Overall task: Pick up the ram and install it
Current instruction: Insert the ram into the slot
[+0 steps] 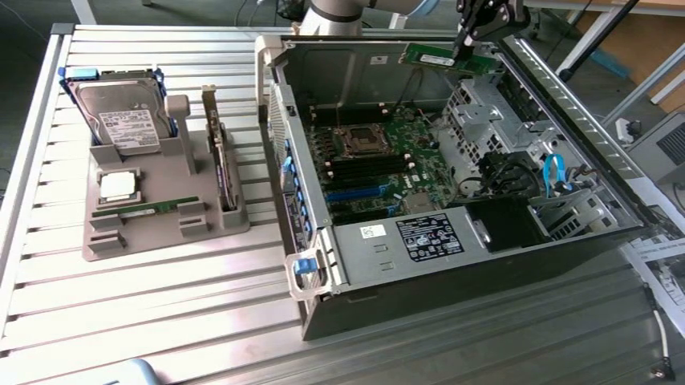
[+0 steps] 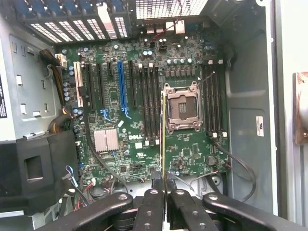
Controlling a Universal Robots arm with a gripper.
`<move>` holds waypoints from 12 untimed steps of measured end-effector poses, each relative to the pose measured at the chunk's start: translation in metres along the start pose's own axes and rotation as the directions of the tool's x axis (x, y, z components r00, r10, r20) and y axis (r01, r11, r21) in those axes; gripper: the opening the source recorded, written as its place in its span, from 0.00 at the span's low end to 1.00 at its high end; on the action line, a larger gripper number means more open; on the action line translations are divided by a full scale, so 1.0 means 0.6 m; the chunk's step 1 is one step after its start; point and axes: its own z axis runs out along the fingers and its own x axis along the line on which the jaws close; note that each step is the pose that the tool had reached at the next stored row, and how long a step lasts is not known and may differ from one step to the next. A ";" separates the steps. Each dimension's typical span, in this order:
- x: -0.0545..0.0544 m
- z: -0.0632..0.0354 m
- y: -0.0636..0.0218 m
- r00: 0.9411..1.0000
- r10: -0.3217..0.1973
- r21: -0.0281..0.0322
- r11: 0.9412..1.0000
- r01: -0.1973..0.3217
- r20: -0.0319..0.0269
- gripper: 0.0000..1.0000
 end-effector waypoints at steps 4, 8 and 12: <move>0.000 0.000 0.000 1.000 0.000 0.000 1.000 0.000 0.000 0.13; 0.000 0.001 0.002 1.000 0.000 0.000 1.000 0.000 0.000 0.13; 0.000 0.002 0.003 1.000 0.000 0.000 1.000 0.000 0.000 0.13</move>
